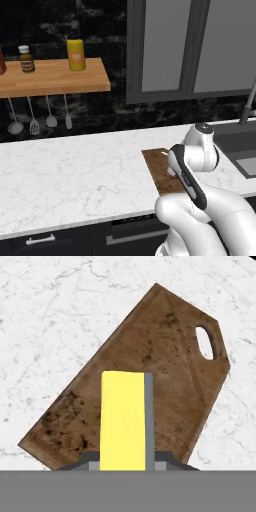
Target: Pick up the sponge from the counter and clean the cutting board by briefly scrubbing or pressing down on the cutting board. Once finished, release the sponge.
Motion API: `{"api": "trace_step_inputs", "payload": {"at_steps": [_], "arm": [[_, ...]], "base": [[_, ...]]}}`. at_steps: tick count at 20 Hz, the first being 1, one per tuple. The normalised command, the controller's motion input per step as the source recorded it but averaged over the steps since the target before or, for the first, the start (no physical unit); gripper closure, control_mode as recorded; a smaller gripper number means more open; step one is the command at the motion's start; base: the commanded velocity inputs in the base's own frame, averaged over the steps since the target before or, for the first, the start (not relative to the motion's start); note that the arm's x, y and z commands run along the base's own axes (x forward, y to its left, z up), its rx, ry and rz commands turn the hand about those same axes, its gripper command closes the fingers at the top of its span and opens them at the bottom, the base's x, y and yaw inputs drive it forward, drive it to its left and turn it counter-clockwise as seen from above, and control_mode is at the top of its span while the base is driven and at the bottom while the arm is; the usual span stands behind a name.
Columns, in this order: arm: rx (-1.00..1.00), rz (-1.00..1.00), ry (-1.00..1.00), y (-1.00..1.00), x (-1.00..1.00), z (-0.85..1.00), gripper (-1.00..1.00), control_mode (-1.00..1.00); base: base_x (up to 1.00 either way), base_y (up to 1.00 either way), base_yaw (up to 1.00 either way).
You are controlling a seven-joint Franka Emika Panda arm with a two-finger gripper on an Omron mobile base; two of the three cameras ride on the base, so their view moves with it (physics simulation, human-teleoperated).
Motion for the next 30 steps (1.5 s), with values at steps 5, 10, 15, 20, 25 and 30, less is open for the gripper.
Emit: {"api": "trace_step_inputs", "payload": {"at_steps": [5,10,15,20,25,30], "arm": [[0.0,0.0,0.0,0.04,0.26,-0.24,1.0,-1.0],[0.0,0.04,-0.02,0.07,0.64,-0.2,1.0,-1.0],[0.0,0.08,0.0,0.17,0.72,-0.27,1.0,-1.0],[0.0,0.04,0.0,0.07,0.5,-0.28,1.0,-1.0],[0.0,0.0,0.0,0.01,0.43,-0.3,1.0,-1.0],[0.0,0.0,0.0,0.0,0.31,-0.39,1.0,-1.0]], "base": [[0.0,0.0,0.0],[0.0,0.0,0.0],[0.0,0.0,0.0],[0.0,0.0,0.0],[0.0,0.0,0.0],[0.0,0.0,0.0]]}}
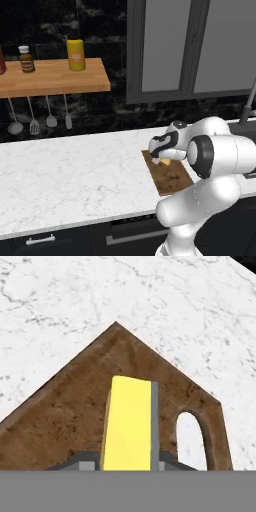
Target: Pick up the sponge from the counter and clean the cutting board by briefly scrubbing or pressing down on the cutting board. Once finished, release the sponge.
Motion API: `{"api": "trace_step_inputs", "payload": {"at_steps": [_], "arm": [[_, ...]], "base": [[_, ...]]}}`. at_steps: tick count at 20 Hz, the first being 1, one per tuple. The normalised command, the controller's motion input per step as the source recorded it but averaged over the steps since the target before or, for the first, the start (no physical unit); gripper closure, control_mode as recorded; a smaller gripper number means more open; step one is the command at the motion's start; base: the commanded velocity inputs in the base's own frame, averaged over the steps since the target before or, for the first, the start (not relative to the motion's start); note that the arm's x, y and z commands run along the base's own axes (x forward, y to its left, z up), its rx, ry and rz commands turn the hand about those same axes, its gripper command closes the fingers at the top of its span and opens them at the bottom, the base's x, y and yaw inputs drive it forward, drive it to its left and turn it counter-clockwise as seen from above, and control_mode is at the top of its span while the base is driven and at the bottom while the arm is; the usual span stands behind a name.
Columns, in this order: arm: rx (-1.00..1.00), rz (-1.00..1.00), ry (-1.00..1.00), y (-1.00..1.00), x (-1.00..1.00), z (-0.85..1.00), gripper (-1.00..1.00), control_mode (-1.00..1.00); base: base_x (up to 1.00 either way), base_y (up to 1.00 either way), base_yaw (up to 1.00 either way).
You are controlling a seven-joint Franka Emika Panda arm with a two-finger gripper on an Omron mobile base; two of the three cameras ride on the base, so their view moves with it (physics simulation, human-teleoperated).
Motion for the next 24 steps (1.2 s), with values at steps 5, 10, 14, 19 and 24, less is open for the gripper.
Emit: {"api": "trace_step_inputs", "payload": {"at_steps": [5,10,14,19,24], "arm": [[0.0,0.01,0.0,0.01,0.03,-0.35,1.0,-1.0],[0.0,0.0,0.04,0.26,-0.53,-0.3,1.0,-1.0],[0.0,0.0,0.05,0.36,-0.83,-0.32,1.0,-1.0],[0.0,0.0,0.11,0.28,-0.61,-0.2,1.0,-1.0],[0.0,0.02,0.15,0.24,-0.49,-0.19,1.0,-1.0]], "base": [[0.0,0.0,0.0],[0.0,0.0,0.0],[0.0,0.0,0.0],[0.0,0.0,0.0],[0.0,0.0,0.0]]}}
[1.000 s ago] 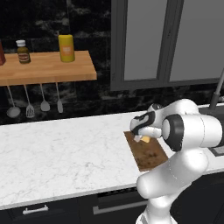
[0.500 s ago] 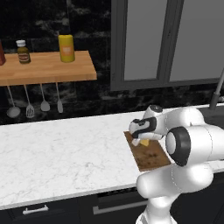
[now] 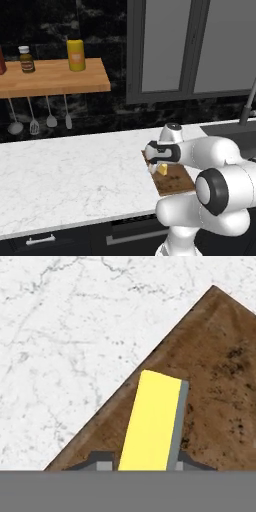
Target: Pick up the sponge from the counter and clean the cutting board by briefly scrubbing or pressing down on the cutting board. Once finished, release the sponge.
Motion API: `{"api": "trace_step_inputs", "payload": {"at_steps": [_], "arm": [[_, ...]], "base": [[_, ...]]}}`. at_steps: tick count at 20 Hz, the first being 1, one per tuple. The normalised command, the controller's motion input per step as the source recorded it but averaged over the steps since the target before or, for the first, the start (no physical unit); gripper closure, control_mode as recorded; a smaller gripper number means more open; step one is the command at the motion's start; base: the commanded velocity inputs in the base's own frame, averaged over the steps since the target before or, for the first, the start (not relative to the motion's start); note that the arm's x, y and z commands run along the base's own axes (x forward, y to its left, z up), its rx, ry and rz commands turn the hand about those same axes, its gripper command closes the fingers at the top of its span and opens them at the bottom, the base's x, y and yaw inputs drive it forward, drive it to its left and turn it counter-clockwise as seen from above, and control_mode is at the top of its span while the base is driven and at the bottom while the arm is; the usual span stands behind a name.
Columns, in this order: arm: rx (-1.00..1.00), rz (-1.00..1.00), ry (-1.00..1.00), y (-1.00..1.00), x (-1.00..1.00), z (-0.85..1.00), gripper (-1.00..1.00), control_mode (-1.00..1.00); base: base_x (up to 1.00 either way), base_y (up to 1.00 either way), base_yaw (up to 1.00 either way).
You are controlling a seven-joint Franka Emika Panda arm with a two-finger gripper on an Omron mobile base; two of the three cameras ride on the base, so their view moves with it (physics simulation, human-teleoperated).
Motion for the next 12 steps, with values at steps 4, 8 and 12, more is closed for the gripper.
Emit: {"api": "trace_step_inputs", "payload": {"at_steps": [4,8,12], "arm": [[0.0,0.01,0.05,-0.03,-0.16,-0.19,1.0,-1.0],[0.0,0.0,-0.08,-0.51,0.0,-0.19,1.0,-1.0],[0.0,0.0,-0.12,-0.68,0.0,-0.15,1.0,-1.0]], "base": [[0.0,0.0,0.0],[0.0,0.0,0.0],[0.0,0.0,0.0]]}}
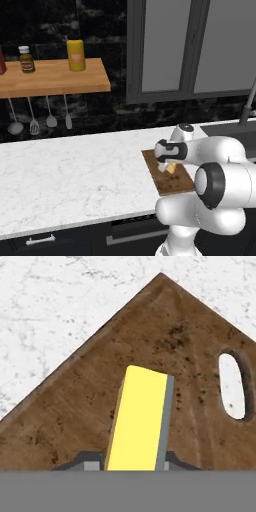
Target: Pick up the sponge from the counter and clean the cutting board by briefly scrubbing or pressing down on the cutting board. Once finished, release the sponge.
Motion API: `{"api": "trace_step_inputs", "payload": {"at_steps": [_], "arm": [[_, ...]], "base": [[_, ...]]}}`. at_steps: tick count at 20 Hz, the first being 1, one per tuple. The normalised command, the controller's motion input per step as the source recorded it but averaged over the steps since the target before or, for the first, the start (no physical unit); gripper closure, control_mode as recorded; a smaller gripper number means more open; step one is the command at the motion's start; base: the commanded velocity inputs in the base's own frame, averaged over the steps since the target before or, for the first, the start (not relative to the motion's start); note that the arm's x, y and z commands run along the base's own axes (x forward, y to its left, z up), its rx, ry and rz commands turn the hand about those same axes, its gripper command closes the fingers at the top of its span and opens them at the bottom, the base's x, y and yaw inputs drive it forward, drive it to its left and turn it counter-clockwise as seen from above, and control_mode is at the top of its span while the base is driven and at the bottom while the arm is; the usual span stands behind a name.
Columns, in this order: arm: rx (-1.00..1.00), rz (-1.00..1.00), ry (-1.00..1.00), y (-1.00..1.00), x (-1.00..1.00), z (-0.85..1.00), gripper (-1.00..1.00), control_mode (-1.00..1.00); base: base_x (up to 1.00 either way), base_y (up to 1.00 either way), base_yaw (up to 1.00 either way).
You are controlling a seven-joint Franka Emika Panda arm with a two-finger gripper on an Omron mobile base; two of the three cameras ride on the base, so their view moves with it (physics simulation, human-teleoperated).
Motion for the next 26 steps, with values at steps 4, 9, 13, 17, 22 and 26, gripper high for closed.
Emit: {"api": "trace_step_inputs", "payload": {"at_steps": [4,9,13,17,22,26], "arm": [[0.0,0.0,-0.12,-0.63,0.0,-0.06,1.0,-1.0],[0.0,0.0,-0.05,-0.44,-0.02,0.0,1.0,-1.0],[0.01,0.0,0.05,0.0,-0.01,0.0,1.0,-1.0],[0.01,0.0,0.17,0.14,-0.01,0.0,1.0,-1.0],[0.02,0.0,0.18,0.26,-0.4,0.0,1.0,-1.0],[0.02,0.0,0.11,0.26,-0.77,0.0,1.0,-1.0]], "base": [[0.0,0.0,0.0],[0.0,0.0,0.0],[0.0,0.0,0.0],[0.0,0.0,0.0],[0.0,0.0,0.0],[0.0,0.0,0.0]]}}
